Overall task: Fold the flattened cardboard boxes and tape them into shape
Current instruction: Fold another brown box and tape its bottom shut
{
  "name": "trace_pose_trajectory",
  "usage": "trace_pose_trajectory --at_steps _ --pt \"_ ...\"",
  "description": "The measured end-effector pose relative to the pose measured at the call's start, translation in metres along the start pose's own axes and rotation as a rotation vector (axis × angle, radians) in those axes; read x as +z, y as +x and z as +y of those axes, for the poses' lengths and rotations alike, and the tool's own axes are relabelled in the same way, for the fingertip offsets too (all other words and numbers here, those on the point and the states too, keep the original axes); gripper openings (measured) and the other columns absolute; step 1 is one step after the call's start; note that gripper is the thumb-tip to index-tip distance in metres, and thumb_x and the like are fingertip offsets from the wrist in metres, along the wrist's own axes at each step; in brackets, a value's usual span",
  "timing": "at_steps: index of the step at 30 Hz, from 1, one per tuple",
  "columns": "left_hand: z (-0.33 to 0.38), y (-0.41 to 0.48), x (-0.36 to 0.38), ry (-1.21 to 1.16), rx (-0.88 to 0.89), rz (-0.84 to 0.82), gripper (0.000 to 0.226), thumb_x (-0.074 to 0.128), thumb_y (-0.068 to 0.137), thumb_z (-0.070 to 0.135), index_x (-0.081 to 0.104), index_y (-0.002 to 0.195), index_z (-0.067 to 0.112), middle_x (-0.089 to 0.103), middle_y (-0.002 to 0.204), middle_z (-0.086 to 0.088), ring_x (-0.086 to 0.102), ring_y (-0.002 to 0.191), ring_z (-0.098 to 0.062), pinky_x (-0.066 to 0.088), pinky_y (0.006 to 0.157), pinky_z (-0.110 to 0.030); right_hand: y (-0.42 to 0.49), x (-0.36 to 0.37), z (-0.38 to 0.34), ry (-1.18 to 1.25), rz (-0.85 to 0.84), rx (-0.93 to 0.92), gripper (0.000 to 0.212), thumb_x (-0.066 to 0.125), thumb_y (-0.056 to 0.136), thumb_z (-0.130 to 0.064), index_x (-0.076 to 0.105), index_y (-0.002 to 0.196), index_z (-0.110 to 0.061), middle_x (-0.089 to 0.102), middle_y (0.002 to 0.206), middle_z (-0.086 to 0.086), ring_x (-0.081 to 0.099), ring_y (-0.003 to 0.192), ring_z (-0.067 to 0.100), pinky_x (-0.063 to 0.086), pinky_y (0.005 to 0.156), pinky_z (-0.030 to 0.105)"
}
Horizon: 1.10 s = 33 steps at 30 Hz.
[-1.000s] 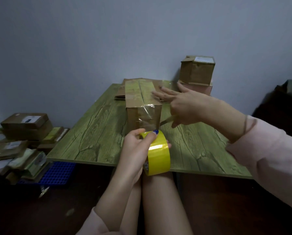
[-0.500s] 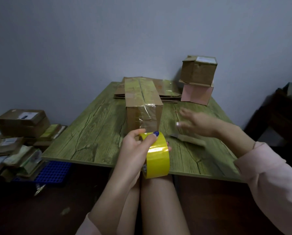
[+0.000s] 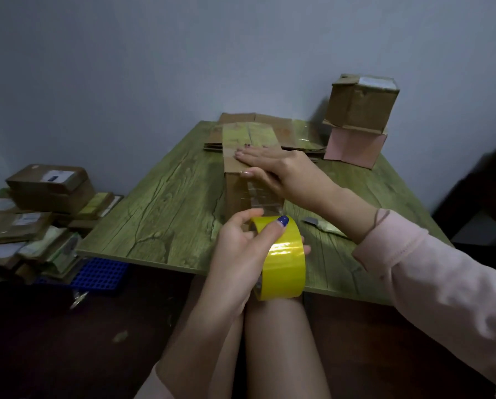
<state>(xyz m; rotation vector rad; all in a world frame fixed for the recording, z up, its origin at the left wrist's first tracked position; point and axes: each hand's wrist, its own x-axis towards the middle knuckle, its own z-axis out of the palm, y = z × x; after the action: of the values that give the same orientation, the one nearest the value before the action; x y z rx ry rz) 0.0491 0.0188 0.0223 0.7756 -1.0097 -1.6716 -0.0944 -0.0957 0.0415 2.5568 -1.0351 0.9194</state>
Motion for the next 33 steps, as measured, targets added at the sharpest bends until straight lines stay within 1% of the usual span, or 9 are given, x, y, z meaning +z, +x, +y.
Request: trace_pose_trajectory --at_steps 4,8,10,16,23,27,29,30,33 --pt "0.0 -0.001 -0.001 0.002 0.004 0.003 0.026 0.058 0.087 0.002 0.047 0.109 0.012 0.071 0.08 -0.023 0.07 0.066 -0.035 0.058 0.064 -0.044 -0.003 0.008 0.0 -0.084 0.096 -0.042 0.046 0.04 0.098 -0.036 0.064 0.12 -0.004 0.065 0.122 0.011 0.06 0.116 0.025 0.05 0.095 0.043" --pt "0.0 -0.004 -0.003 0.018 0.004 0.001 0.032 0.059 0.087 0.003 0.046 0.116 0.009 0.071 0.079 -0.022 0.07 0.066 -0.034 0.057 0.065 -0.046 -0.006 0.015 -0.002 -0.159 0.206 -0.089 0.043 0.041 0.099 -0.033 0.066 0.118 -0.003 0.066 0.12 0.012 0.063 0.112 0.024 0.05 0.096 0.039" --pt "0.001 -0.005 -0.004 0.006 0.017 0.003 0.028 0.058 0.087 0.002 0.047 0.111 0.01 0.071 0.075 -0.021 0.07 0.064 -0.034 0.057 0.065 -0.046 -0.007 0.018 -0.002 -0.196 0.237 -0.101 0.041 0.042 0.099 -0.031 0.066 0.116 -0.003 0.066 0.119 0.011 0.063 0.111 0.023 0.05 0.096 0.037" --pt "0.006 -0.023 -0.007 -0.079 -0.065 -0.042 0.025 0.056 0.085 -0.002 0.047 0.107 0.005 0.069 0.07 -0.025 0.069 0.058 -0.033 0.058 0.056 -0.039 -0.006 0.025 -0.002 -0.283 0.303 -0.115 0.041 0.042 0.099 -0.032 0.068 0.113 -0.003 0.068 0.116 0.009 0.066 0.107 0.022 0.052 0.092 0.037" --pt "0.022 -0.023 -0.015 -0.078 0.009 0.025 0.018 0.053 0.087 -0.002 0.049 0.105 0.001 0.068 0.071 -0.026 0.069 0.056 -0.03 0.058 0.053 -0.037 -0.008 0.018 -0.002 -0.367 0.173 -0.118 0.044 0.047 0.096 -0.036 0.061 0.124 -0.005 0.062 0.127 0.007 0.06 0.117 0.022 0.048 0.097 0.037" --pt "0.022 -0.026 -0.017 -0.071 0.009 0.043 0.023 0.054 0.087 -0.001 0.048 0.11 0.001 0.069 0.073 -0.026 0.07 0.058 -0.031 0.059 0.054 -0.036 -0.011 0.007 0.001 -0.349 -0.036 -0.12 0.072 0.053 0.085 -0.054 0.048 0.136 -0.004 0.051 0.14 0.01 0.05 0.128 0.026 0.041 0.106 0.04" --pt "0.021 -0.027 -0.017 -0.069 0.005 0.06 0.025 0.055 0.087 -0.001 0.048 0.111 0.001 0.069 0.073 -0.026 0.07 0.059 -0.031 0.059 0.054 -0.037 -0.008 -0.003 -0.001 -0.224 -0.147 -0.065 0.084 0.047 0.081 -0.066 0.043 0.141 -0.007 0.046 0.144 0.009 0.044 0.133 0.024 0.035 0.109 0.036" --pt "0.021 -0.028 -0.016 -0.062 0.007 0.065 0.025 0.055 0.087 -0.001 0.048 0.111 0.001 0.069 0.073 -0.026 0.07 0.059 -0.031 0.059 0.055 -0.037 -0.005 -0.009 -0.002 -0.132 -0.183 -0.005 0.081 0.04 0.084 -0.066 0.041 0.142 -0.009 0.043 0.146 0.007 0.04 0.135 0.021 0.031 0.111 0.033" --pt "0.021 -0.027 -0.015 -0.033 0.026 0.075 0.018 0.055 0.087 0.0 0.052 0.104 0.004 0.069 0.074 -0.026 0.07 0.06 -0.031 0.059 0.056 -0.037 -0.002 -0.021 0.002 0.037 -0.239 0.072 0.059 0.029 0.097 -0.049 0.04 0.143 -0.015 0.039 0.149 0.0 0.034 0.138 0.012 0.026 0.114 0.027"
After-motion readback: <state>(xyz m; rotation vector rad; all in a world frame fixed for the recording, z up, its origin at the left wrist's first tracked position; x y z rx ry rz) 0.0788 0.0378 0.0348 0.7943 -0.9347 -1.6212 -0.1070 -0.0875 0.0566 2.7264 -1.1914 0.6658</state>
